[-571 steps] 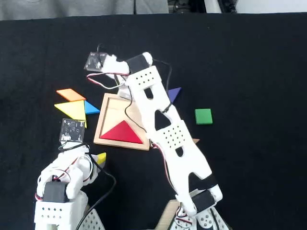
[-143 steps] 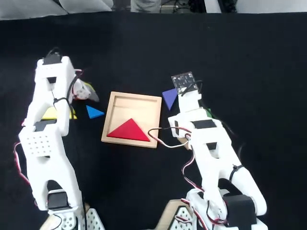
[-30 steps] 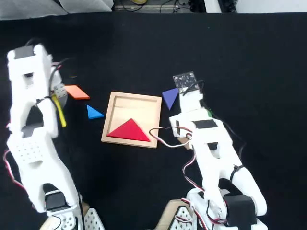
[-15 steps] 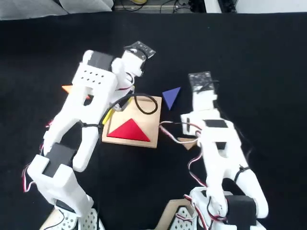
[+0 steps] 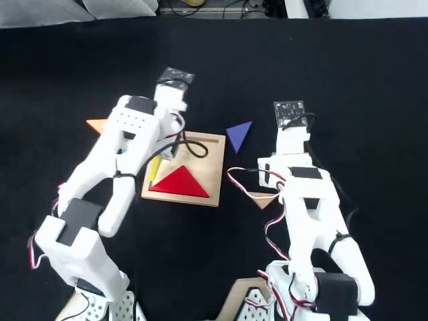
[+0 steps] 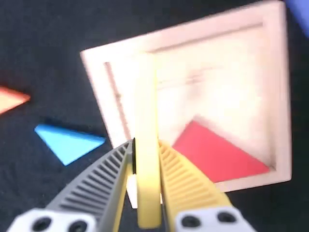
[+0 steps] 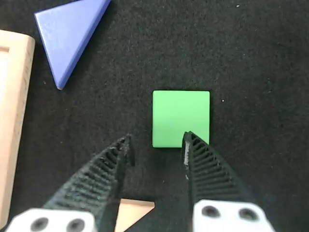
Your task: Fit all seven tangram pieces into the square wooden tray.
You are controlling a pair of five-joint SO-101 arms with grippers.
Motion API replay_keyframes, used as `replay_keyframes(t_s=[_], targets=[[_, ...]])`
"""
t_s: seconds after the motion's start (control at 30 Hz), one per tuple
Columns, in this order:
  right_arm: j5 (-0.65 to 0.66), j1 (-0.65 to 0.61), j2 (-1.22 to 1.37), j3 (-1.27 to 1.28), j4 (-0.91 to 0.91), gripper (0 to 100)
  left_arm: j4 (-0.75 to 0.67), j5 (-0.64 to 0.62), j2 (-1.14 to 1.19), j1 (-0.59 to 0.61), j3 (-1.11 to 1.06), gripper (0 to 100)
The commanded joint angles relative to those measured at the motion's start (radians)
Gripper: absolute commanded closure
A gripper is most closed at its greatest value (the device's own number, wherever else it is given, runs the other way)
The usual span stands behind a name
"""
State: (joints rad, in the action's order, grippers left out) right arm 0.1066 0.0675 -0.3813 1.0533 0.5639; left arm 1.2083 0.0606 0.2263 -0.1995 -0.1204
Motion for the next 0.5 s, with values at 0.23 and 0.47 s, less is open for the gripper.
replay_keyframes(t_s=[0.23,0.47], targets=[[-0.009,0.011,-0.044,-0.041,-0.017,83.2,-0.193,-0.077,-0.054,0.033,-0.114,97],[-0.009,0.011,-0.042,-0.041,-0.017,83.2,-0.219,-0.107,0.012,0.038,-0.108,97]])
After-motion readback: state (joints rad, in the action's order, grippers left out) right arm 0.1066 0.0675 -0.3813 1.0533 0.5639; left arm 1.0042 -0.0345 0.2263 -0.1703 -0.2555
